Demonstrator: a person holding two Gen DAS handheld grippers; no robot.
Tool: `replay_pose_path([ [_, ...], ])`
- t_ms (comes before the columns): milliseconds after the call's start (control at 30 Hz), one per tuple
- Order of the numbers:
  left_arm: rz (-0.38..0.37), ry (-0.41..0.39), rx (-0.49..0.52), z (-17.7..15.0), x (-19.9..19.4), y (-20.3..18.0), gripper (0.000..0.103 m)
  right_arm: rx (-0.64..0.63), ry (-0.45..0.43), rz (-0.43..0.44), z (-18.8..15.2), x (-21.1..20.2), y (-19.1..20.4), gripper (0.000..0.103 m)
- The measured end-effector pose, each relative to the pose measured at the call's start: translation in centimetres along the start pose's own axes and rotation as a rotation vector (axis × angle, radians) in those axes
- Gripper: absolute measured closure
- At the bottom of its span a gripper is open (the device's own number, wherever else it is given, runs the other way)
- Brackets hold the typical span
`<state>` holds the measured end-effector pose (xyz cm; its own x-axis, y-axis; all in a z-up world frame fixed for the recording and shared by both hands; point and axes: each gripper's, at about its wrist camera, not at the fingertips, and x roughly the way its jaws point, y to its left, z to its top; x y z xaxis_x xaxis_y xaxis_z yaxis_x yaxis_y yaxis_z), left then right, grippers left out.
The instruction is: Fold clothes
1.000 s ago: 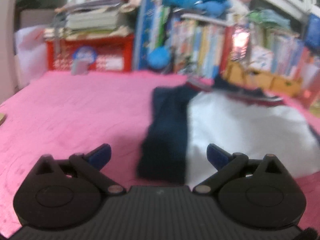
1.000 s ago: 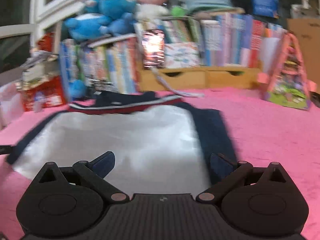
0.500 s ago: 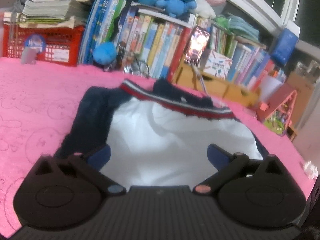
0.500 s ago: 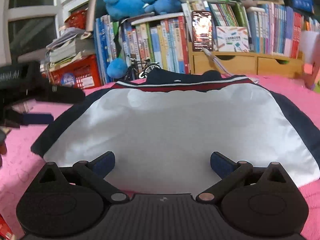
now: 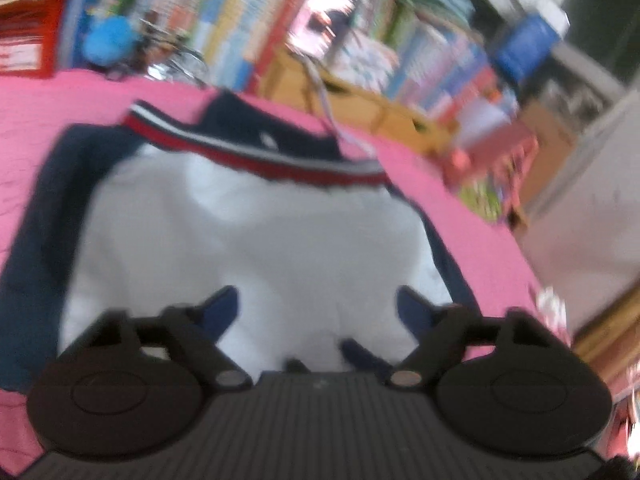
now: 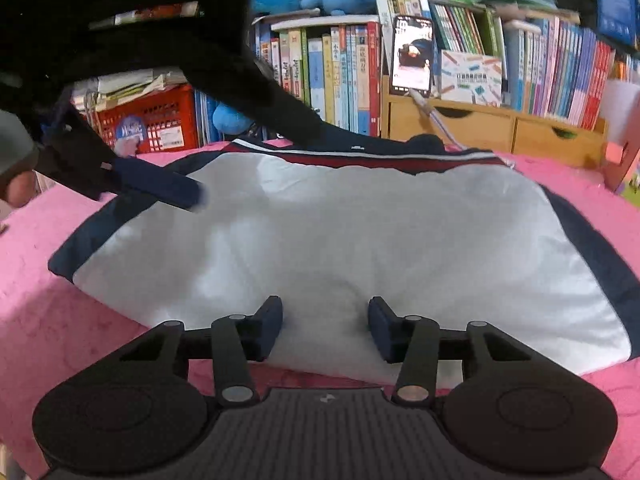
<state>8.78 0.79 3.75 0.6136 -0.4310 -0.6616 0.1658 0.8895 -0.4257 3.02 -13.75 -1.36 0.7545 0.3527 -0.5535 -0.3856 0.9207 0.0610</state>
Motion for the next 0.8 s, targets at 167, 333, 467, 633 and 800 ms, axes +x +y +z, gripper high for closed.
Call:
replay_pose_path([
  [167, 0.042, 0.153, 0.082, 0.7, 3.1, -1.6, 0.034, 0.009, -0.005, 0.006, -0.1, 0.1, -0.1, 0.055],
  [333, 0.120, 0.259, 0.110, 1.6, 5.7, -1.9, 0.049, 0.024, -0.009, 0.014, -0.3, -0.2, -0.3, 0.055],
  [467, 0.150, 0.288, 0.105, 1.7, 7.4, -2.1, 0.048, 0.042, -0.012, 0.023, -0.3, -0.3, -0.5, 0.055],
  [633, 0.173, 0.274, 0.133, 2.2, 8.4, -2.5, 0.042, 0.055, -0.012, 0.024, -0.3, -0.2, -0.7, 0.057],
  [800, 0.225, 0.240, 0.169, 3.1, 9.6, -2.5, 0.042, 0.066, -0.008, 0.026, -0.1, -0.1, -0.8, 0.059],
])
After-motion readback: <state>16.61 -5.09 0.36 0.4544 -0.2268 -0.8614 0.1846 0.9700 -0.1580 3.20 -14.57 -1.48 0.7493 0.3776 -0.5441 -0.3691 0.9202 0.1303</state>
